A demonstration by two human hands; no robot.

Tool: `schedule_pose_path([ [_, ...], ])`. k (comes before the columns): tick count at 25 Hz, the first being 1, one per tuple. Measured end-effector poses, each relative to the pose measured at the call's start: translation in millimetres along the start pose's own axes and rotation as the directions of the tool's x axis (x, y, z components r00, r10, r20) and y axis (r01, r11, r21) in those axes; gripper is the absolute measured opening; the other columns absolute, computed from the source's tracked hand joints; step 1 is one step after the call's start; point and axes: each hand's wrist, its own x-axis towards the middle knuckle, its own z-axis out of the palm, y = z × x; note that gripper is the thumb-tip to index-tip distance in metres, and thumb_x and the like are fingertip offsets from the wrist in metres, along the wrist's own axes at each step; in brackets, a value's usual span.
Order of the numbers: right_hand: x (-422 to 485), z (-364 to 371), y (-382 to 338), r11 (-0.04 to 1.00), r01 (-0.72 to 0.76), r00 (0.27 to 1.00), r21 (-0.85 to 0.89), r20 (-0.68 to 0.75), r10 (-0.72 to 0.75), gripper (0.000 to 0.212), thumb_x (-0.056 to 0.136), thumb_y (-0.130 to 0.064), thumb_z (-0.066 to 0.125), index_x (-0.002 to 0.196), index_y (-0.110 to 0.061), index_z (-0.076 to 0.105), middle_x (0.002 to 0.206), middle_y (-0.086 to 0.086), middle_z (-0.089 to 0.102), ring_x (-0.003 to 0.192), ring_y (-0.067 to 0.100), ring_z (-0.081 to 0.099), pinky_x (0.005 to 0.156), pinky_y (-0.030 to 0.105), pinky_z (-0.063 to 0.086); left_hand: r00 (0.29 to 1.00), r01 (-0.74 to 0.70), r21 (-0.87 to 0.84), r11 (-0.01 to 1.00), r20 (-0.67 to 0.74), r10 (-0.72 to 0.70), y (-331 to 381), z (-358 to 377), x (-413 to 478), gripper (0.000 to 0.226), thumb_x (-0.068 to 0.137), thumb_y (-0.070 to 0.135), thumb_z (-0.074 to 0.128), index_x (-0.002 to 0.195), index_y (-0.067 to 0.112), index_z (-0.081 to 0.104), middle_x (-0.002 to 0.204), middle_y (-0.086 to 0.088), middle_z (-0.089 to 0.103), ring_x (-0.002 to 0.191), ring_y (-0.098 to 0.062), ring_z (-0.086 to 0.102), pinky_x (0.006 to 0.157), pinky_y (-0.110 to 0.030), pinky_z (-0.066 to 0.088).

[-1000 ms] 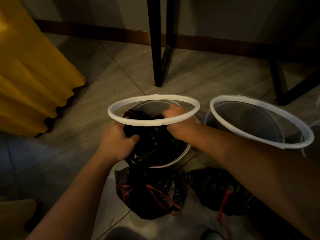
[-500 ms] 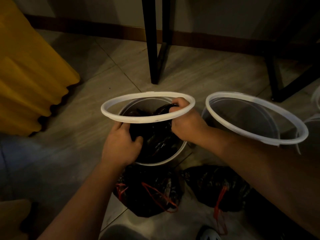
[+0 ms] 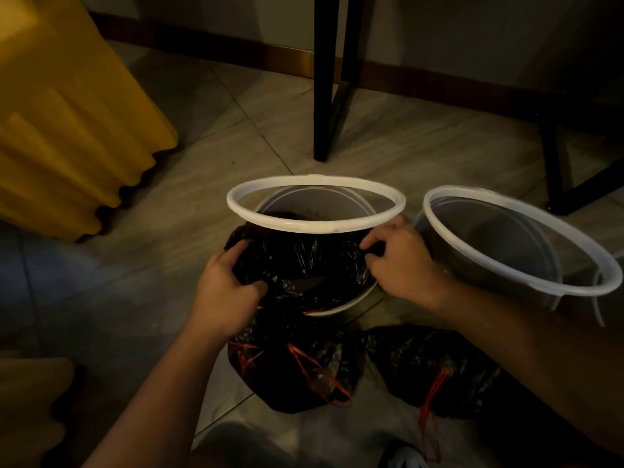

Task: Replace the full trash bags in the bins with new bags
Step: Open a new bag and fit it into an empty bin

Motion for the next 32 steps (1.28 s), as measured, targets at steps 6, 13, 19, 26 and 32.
schedule_pose_path([
  [6, -18.6, 3.5, 8.4, 0.993, -0.100, 0.995, 0.058, -0.024, 0.101, 0.048, 0.083, -0.018, 0.085, 0.130, -0.013, 0.072, 0.128, -0.005, 0.046, 0.106, 0.014, 0.057, 0.103, 0.025, 0.045, 0.984, -0.018, -0.366, 0.930, 0.160, 0.082, -15.3, 3.9, -14.1, 0.085, 0.050, 0.013, 0.087, 0.116, 0.063, 0.067, 0.121, 0.007, 0.077, 0.110, -0.014, 0.074, 0.083, -0.029, 0.062],
  [13, -20.0, -12.9, 14.5, 0.939, -0.211, 0.976, 0.273, 0.008, 0.217, 0.057, 0.085, -0.002, 0.076, 0.140, -0.003, 0.063, 0.153, 0.006, 0.044, 0.140, 0.024, 0.050, 0.121, 0.039, 0.040, 0.995, 0.016, -0.305, 0.952, -0.087, -0.044, -37.9, 22.8, -23.6, 0.065, 0.079, 0.014, 0.091, 0.132, 0.039, 0.064, 0.129, -0.002, 0.071, 0.107, -0.019, 0.075, 0.088, -0.042, 0.063],
  [19, -40.4, -12.6, 15.8, 0.985, 0.025, 0.995, -0.172, 0.098, -0.008, 0.041, 0.087, -0.002, 0.069, 0.127, -0.008, 0.065, 0.153, 0.013, 0.035, 0.138, 0.029, 0.047, 0.111, 0.024, 0.035, 0.996, -0.008, -0.225, 0.974, -0.085, -0.012, -55.8, 38.2, -41.7, 0.101, 0.076, 0.004, 0.090, 0.158, 0.033, 0.040, 0.144, 0.008, 0.048, 0.125, -0.010, 0.061, 0.109, -0.047, 0.053],
  [26, -31.5, -11.1, 11.0, 0.896, 0.160, 0.975, -0.414, 0.209, -0.077, 0.019, 0.096, -0.009, 0.057, 0.114, -0.004, 0.053, 0.127, 0.020, 0.046, 0.091, 0.036, 0.061, 0.070, 0.039, 0.048, 0.982, -0.110, 0.115, 0.987, -0.139, 0.126, -50.5, 51.1, -40.5, 0.113, 0.078, 0.015, 0.089, 0.165, 0.038, 0.021, 0.147, -0.001, 0.040, 0.127, -0.011, 0.056, 0.112, -0.035, 0.046],
  [32, -17.4, -26.2, 1.5, 0.799, 0.284, 0.958, -0.530, 0.192, -0.213, 0.018, 0.089, -0.014, 0.059, 0.085, -0.006, 0.074, 0.106, 0.020, 0.070, 0.112, 0.044, 0.060, 0.093, 0.048, 0.052, 0.982, 0.009, -0.167, 0.986, -0.185, -0.040, -45.7, 37.0, -25.1, 0.072, 0.085, 0.000, 0.072, 0.145, 0.037, 0.058, 0.143, 0.003, 0.043, 0.113, 0.002, 0.063, 0.086, -0.035, 0.064],
])
